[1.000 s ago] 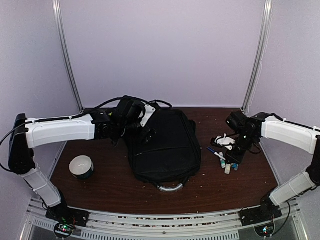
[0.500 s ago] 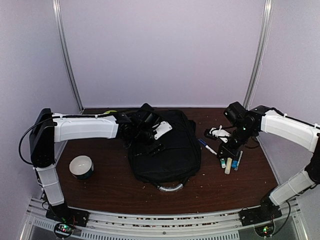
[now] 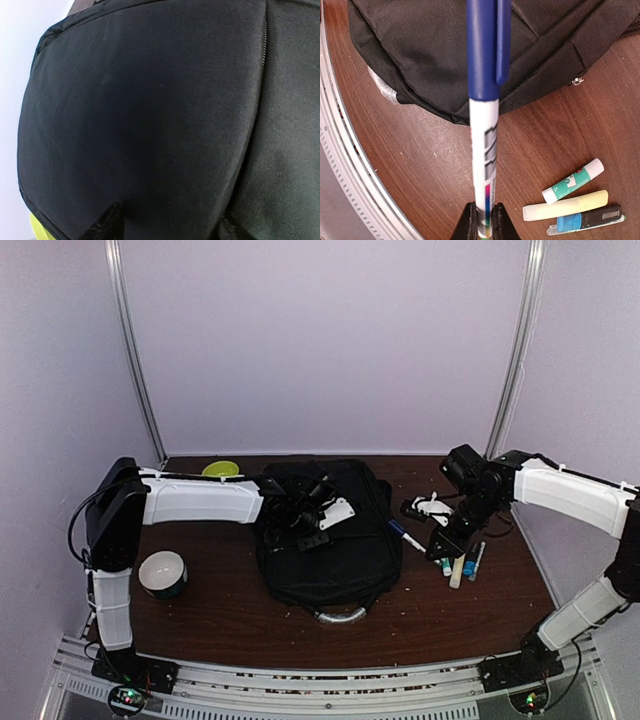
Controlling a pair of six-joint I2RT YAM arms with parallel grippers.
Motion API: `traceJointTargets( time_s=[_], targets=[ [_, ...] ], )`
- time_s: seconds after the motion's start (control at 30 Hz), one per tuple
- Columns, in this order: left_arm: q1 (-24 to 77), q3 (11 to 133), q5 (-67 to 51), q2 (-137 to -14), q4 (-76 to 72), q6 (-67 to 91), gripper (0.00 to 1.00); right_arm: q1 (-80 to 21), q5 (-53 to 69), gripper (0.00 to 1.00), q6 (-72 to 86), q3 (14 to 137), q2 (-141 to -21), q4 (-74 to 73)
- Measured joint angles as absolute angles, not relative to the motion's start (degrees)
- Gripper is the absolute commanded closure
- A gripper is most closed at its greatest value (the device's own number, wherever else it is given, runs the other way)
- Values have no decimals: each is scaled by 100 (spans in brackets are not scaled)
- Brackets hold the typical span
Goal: Pack the student bag
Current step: Open the lower front pocket of the student bag, then place the pen in the lower front pocket of the bag.
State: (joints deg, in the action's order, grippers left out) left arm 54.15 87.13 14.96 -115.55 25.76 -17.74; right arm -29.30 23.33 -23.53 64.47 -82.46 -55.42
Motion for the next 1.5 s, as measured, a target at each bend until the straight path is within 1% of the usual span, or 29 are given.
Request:
traceJointTargets(
  time_s=[0.07, 0.13, 0.23, 0.37, 0.67, 1.17, 1.37, 1.5],
  targets=[
    [5446, 8724, 1608, -11587, 2536, -1848, 67, -2930, 2383, 99, -2346, 6447, -8300, -5544],
    [5474, 8733, 1691, -11590, 2521, -1839, 78, -2930, 2443, 99, -2327, 6451, -8350, -5548],
    [5498, 8722, 1809, -11570, 2357, -1824, 89, -2943, 2609, 99, -2248, 6556, -8514, -5605],
    [5481, 8453, 1922, -11327, 1931, -1653, 99, -2969, 3044, 99, -2112, 6908, -8967, -5655],
    [5470, 8101, 2012, -11026, 1378, -1048, 100, -3240, 4163, 99, -1850, 7859, -10108, -6010],
    [5594, 7959, 2067, -11026, 1205, -725, 100, -3310, 5721, 100, -1061, 8700, -11732, -6335],
    [5675, 7937, 2191, -11026, 1194, -690, 100, -3310, 6143, 100, -399, 8781, -11924, -6023],
    [5690, 7937, 2241, -11026, 1210, -659, 100, -3284, 6283, 100, 403, 8759, -11924, -5347]
  ],
)
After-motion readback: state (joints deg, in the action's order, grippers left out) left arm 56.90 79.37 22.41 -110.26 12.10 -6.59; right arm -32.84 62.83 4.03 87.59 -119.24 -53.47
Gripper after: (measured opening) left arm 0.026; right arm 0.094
